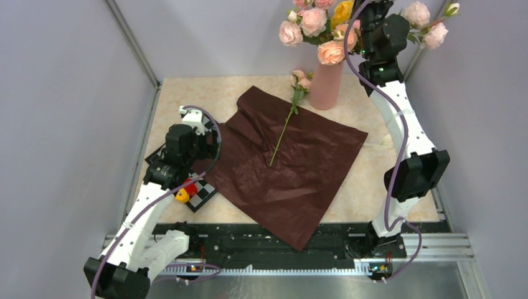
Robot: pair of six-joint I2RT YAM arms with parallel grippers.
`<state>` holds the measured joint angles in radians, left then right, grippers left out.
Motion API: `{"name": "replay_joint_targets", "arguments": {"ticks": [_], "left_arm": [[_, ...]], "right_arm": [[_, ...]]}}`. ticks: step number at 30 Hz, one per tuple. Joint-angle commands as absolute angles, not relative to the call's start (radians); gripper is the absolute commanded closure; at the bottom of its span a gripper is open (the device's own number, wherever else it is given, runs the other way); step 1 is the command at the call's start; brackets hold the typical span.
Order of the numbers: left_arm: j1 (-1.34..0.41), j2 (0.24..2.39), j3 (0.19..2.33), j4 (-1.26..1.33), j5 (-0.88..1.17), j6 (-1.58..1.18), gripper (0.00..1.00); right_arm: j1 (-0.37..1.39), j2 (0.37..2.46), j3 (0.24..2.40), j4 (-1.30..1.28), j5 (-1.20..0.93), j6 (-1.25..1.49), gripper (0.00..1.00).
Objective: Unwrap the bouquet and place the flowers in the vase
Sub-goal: Insert the fake flower into the vase.
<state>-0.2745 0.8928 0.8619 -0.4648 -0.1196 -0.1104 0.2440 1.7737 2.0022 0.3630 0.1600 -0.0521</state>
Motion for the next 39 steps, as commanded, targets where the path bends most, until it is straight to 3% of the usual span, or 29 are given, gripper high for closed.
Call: {"name": "replay_joint_targets", "arguments": {"ticks": [1, 19, 28, 39], "left_arm": [[-0.268, 0.902, 0.859, -0.436, -0.107, -0.122, 0.01], [-0.268, 0.914, 0.859, -0.437, -0.109, -0.122, 0.01], [-0.268, 0.916, 0.861, -0.437, -0.103, -0.121, 0.01], [-0.268, 0.916, 0.861, -0.437, -0.095, -0.125, 0.01]], "right_arm": [[0.235, 1.785, 1.950, 0.376, 0.140, -0.051, 1.00], [0.230, 1.850, 1.859, 0.385, 0.135, -0.031, 0.99], [0.231, 1.791, 1.796, 0.409, 0.130, -0.033, 0.68], [0.230, 1.655, 1.634, 0.468, 0.120, -0.037, 0.46]]}}
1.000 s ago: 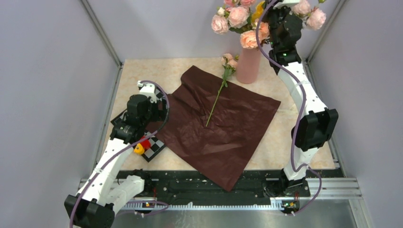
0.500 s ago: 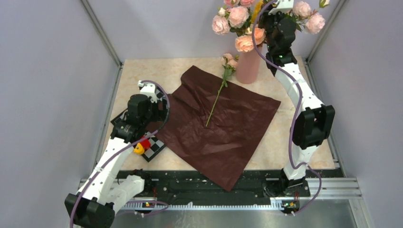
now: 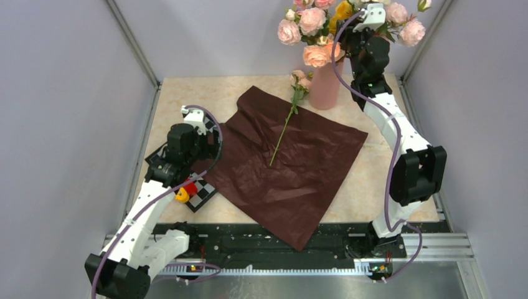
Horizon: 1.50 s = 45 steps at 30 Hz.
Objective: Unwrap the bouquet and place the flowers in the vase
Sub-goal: Insert the fake flower into the vase, then pick up the fake flower from the wrapping paper.
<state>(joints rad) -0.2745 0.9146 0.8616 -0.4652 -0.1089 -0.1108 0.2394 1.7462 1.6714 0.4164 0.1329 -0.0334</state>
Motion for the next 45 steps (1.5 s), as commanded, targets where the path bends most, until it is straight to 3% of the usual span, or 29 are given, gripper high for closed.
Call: {"name": "replay_joint_targets", "arguments": {"ticks": [1, 11, 21, 35, 45], "left_arm": [[-0.268, 0.916, 0.861, -0.436, -0.094, -0.125, 0.01], [-0.268, 0.916, 0.862, -0.436, -0.095, -0.126, 0.01], [-0.268, 0.911, 0.858, -0.436, -0.103, -0.127, 0.01], [-0.268, 0.898, 0.843, -0.418, -0.075, -0.095, 0.01], [-0.306, 0.913, 0.862, -0.387, 0.053, -0.238, 0.01]], "right_arm": [[0.230, 1.643, 1.618, 0.474, 0.121, -0.037, 0.45], [0.231, 1.514, 1.449, 0.521, 0.120, -0.032, 0.27], [0.230, 1.351, 1.320, 0.454, 0.105, -0.034, 0.17], [0.231, 1.082, 1.332, -0.136, 0.012, 0.111, 0.13], [0.231, 0.870, 1.239, -0.389, 0.152, 0.190, 0.13]]}}
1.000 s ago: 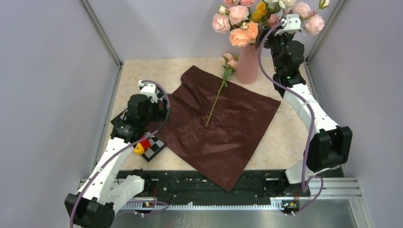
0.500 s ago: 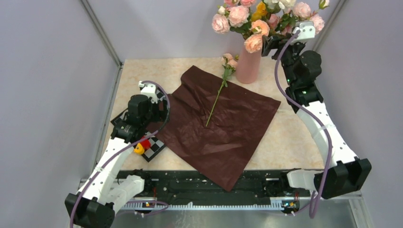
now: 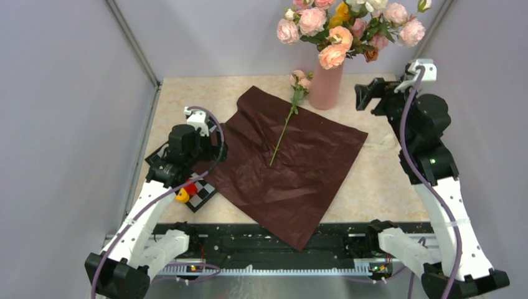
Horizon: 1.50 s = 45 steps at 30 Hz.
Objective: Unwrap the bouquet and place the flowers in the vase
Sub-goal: Pick up the fake flower from the wrapping paper.
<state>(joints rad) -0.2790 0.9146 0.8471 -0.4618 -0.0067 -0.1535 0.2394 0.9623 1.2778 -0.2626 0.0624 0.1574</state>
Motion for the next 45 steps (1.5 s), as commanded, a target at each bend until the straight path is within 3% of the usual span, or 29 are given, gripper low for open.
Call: {"name": "replay_joint_targets", "arguments": {"ticks": [1, 12, 21, 34, 45], "left_arm": [[-0.319, 0.914, 0.856, -0.377, 0.053, -0.258, 0.01], [-0.620, 1.160, 0.854, -0.199, -0.034, -0.406, 0.02], [-0.680, 1.506, 1.062, -0.146, -0.013, -0.332, 0.06], [-0.676, 1.947, 1.425, -0.194, -0.059, -0.261, 0.31], [-0.647, 2.094, 1.533, -0.235, -0.065, -0.248, 0.42]], "right_arm": [[0.230, 0.858, 1.233, -0.414, 0.168, 0.184, 0.13], [0.231, 0.727, 0.958, -0.515, 0.132, 0.334, 0.18], [0.230, 0.703, 0.769, -0.440, 0.004, 0.429, 0.24], [0.231, 0.693, 0.678, -0.395, -0.066, 0.478, 0.31], [0.230, 0.699, 0.666, -0.387, -0.080, 0.482, 0.33]]}}
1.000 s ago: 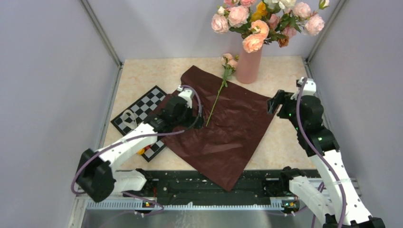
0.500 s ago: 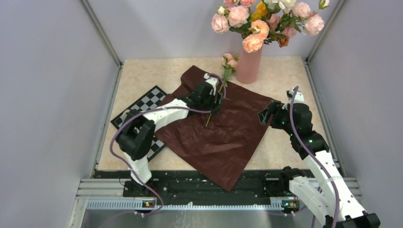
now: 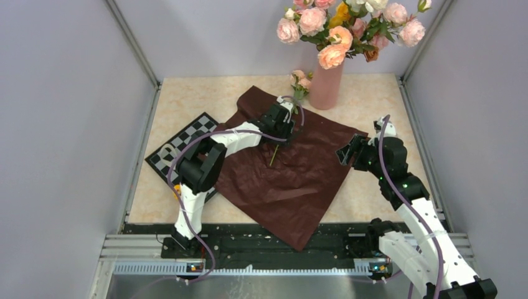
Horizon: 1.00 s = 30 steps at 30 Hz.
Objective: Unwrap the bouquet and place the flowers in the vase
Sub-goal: Pick up the fake flower from the wrapping paper.
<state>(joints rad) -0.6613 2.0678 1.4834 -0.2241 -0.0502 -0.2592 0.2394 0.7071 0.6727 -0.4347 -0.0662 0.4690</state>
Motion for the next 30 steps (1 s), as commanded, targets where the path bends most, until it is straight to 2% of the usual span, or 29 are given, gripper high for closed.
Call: {"name": "replay_joint_targets", "arguments": {"ticks": [1, 6, 15, 30], "left_arm": [[-0.647, 2.100, 1.535, -0.235, -0.069, -0.249, 0.41], [-0.645, 2.122, 1.539, -0.223, -0.060, -0.239, 0.42], [-0.636, 2.155, 1.561, -0.226, -0.034, -0.253, 0.54], [-0.634, 2.100, 1.518, -0.193, 0.036, -0.236, 1.00]], "right_arm": [[0.230, 0.702, 0.666, -0.384, -0.081, 0.484, 0.33], [0.231, 0.714, 0.656, -0.363, -0.091, 0.495, 0.35], [0.231, 0.724, 0.652, -0.363, -0.094, 0.507, 0.38], [0.231, 0.730, 0.646, -0.350, -0.087, 0.521, 0.39]]}}
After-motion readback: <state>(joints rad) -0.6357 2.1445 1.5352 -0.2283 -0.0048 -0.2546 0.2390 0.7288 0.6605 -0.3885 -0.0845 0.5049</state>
